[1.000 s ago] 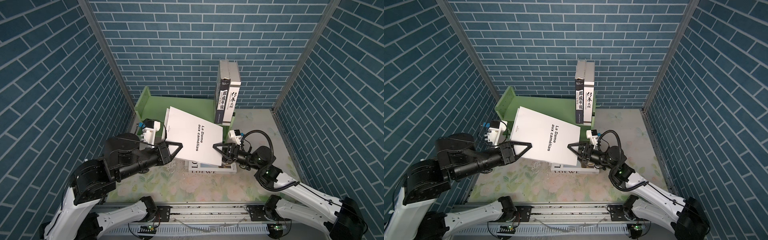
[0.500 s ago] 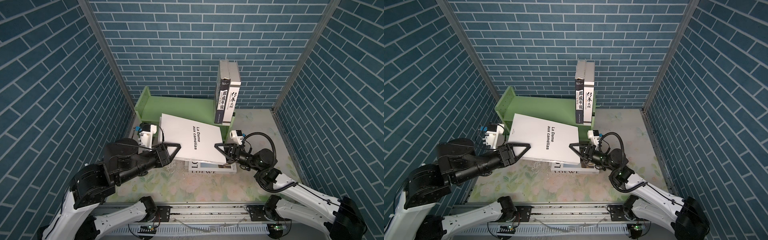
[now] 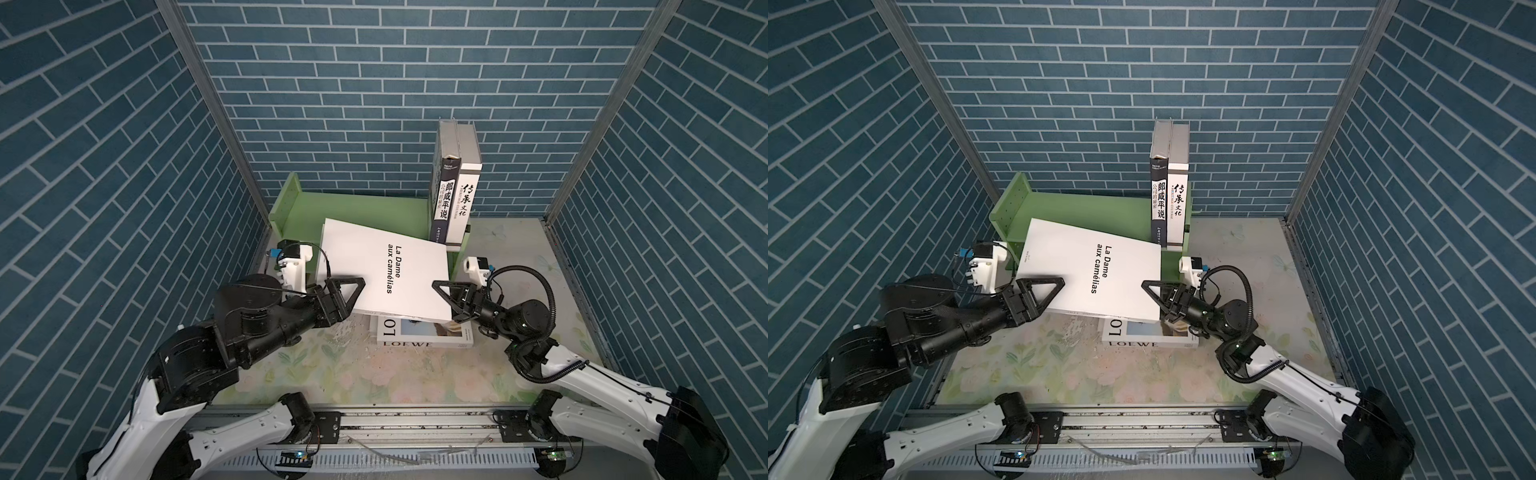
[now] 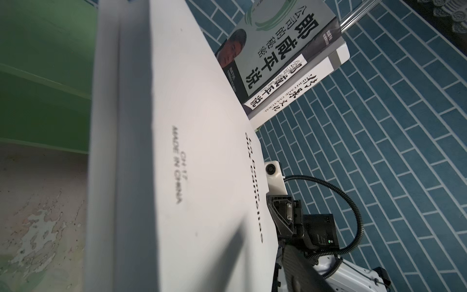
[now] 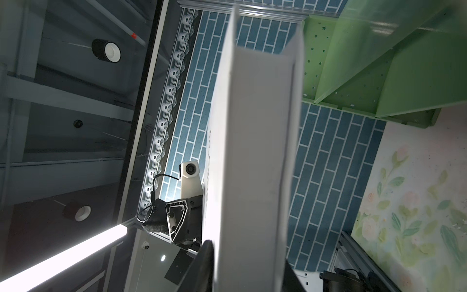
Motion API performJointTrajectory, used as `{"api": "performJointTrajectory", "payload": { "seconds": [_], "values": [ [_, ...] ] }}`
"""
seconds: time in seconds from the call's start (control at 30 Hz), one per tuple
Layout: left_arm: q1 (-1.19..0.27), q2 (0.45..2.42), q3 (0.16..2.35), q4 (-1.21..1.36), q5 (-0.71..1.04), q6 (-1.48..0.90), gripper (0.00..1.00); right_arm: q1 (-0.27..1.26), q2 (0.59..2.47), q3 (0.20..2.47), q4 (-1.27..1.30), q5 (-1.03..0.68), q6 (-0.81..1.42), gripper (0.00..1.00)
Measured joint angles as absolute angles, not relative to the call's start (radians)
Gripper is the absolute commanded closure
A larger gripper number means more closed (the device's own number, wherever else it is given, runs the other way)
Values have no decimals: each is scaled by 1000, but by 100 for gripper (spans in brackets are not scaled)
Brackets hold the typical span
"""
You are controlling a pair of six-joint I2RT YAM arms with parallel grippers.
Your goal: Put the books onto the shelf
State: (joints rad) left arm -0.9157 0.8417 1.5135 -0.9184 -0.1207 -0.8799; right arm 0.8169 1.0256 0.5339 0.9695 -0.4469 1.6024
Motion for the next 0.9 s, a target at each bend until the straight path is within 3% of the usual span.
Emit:
{"api": "performJointTrajectory", "payload": {
  "seconds": [0.13, 0.3, 0.4, 0.47, 0.9],
  "values": [
    [-915, 839, 1512, -893, -194, -868, 19, 804, 1121, 587, 1053, -455, 1644, 70],
    [-915, 825, 1501, -821, -295, -839, 10, 793, 1279, 665, 1232, -448, 1707, 78],
    [-915, 827, 1504, -804, -362, -815, 4, 791, 1361, 695, 1289, -434, 1750, 78],
    [-915, 837, 1520, -809, -399, -798, 0, 790, 1373, 699, 1295, -426, 1757, 77],
    [-914, 783, 1536, -823, -611, -765, 0, 765, 1345, 676, 1303, -308, 1746, 76]
  ]
}}
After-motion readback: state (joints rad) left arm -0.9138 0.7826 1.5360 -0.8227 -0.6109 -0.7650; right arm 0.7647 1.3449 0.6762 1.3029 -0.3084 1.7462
